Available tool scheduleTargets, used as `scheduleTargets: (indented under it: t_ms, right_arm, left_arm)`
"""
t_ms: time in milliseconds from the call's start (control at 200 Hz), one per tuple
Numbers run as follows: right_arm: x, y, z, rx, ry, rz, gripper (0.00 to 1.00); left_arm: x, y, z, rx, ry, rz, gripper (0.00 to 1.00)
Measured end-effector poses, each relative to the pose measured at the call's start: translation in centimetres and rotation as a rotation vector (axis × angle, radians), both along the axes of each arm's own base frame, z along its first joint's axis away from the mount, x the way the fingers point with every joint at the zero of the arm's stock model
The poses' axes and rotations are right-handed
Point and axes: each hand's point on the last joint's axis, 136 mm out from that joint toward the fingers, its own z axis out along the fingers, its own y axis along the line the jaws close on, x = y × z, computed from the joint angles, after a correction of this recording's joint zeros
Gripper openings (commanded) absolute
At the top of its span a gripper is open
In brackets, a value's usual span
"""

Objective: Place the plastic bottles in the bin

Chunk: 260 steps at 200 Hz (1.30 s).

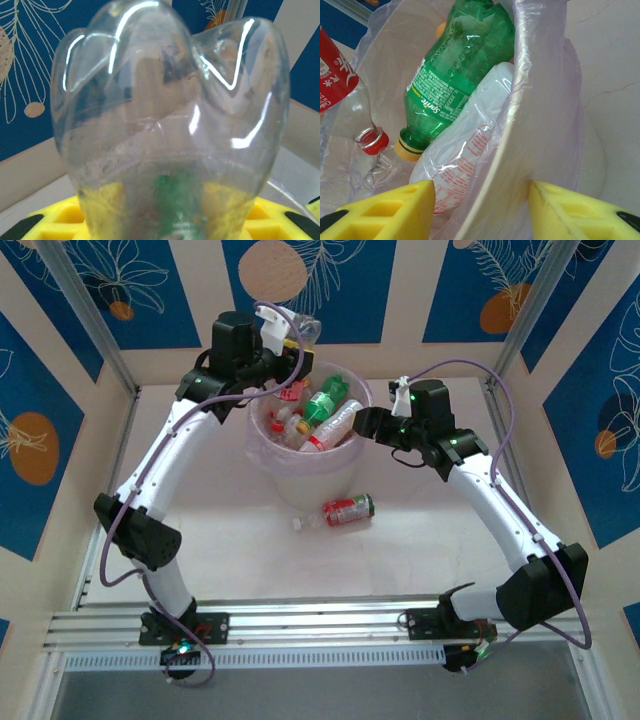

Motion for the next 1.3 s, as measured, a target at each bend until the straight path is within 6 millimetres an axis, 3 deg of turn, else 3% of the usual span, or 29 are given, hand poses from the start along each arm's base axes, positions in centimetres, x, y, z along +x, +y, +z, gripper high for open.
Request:
scheduleTargets:
  t_ms: [200,465,665,835,915,1045,1301]
  right_arm:
    - [0.0,0.0,0.0,0.000,0.000,0.000,0.52]
    - [0.1,-0.1,0.0,0.001,0.000,-0.002,0.52]
    - [0.0,-0.1,0.0,0.006,0.002,0.003,0.52]
    - [0.0,-0.1,0.1,0.010,0.004,0.008,0.52]
    - [0.0,-0.1,0.1,0.012,0.005,0.010,0.52]
    - [-0.1,0.0,0.1,0.013,0.006,0.012,0.52]
    - [-0.1,0.0,0.0,0.015,0.007,0.014,0.52]
  left_arm:
    - [-0.2,0.1,-0.3,-0.018,0.037,0.014,0.10]
    - [0.0,0.2,-2.9,-0.008,0.115,0.035,0.15]
    - [0.3,0.1,-5.3,0.018,0.172,0.042,0.37]
    - [0.3,0.0,-7.2,0.047,0.222,0.042,0.73]
    - [0.2,-0.1,-7.7,0.059,0.233,0.037,0.81]
    - [0.1,-0.1,-7.8,0.065,0.235,0.034,0.88]
    - [-0.1,0.0,-6.1,0.060,0.192,0.030,0.85]
